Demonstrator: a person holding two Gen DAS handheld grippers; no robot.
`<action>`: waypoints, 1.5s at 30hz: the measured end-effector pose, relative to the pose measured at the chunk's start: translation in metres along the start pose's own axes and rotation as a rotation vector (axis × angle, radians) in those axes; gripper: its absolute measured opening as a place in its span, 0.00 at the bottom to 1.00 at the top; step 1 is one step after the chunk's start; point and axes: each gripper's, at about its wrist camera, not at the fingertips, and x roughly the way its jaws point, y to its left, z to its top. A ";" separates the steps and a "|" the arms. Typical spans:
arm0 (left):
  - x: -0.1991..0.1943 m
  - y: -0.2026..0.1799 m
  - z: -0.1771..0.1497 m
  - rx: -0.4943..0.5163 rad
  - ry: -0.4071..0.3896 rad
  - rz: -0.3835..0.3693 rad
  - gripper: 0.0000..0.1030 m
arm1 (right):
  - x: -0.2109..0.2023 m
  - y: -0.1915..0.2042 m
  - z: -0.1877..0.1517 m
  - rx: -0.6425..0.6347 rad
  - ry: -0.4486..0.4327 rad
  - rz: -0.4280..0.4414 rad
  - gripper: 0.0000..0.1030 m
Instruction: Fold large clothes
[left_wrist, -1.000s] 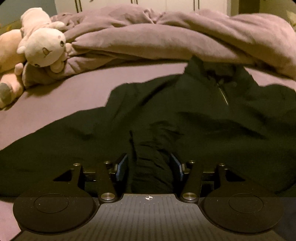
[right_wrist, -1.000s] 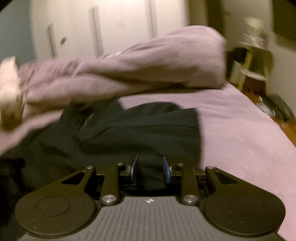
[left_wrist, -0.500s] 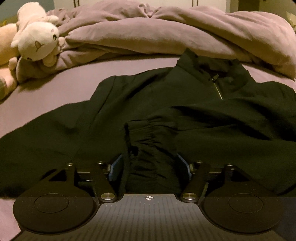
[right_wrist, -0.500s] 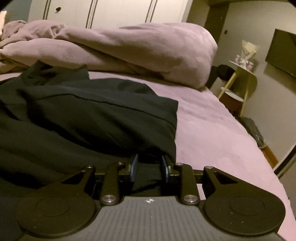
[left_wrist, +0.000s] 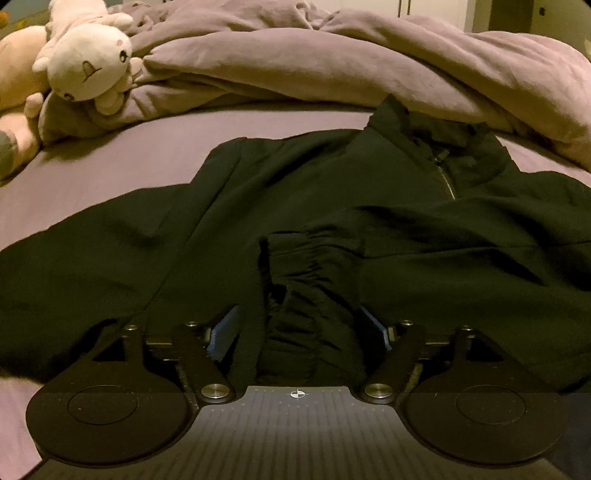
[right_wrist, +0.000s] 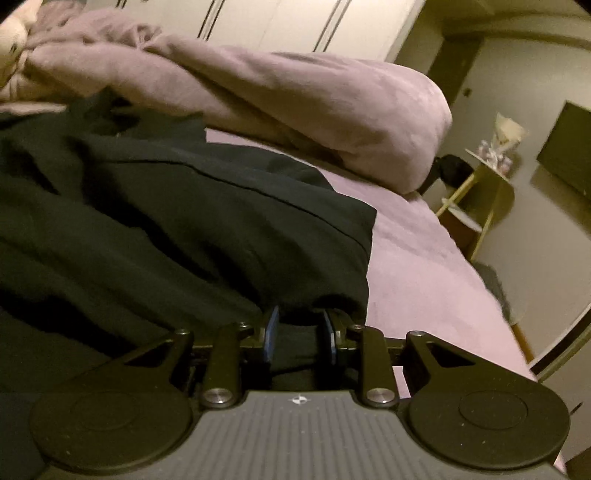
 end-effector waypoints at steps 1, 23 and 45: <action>-0.001 0.003 -0.001 -0.017 0.003 -0.006 0.78 | 0.001 0.002 0.001 -0.014 0.003 -0.005 0.24; -0.091 0.310 -0.093 -0.824 -0.107 0.038 0.80 | -0.140 -0.042 -0.057 0.637 0.047 0.464 0.47; -0.080 0.412 -0.102 -1.116 -0.424 -0.036 0.09 | -0.130 -0.008 -0.053 0.584 0.095 0.495 0.47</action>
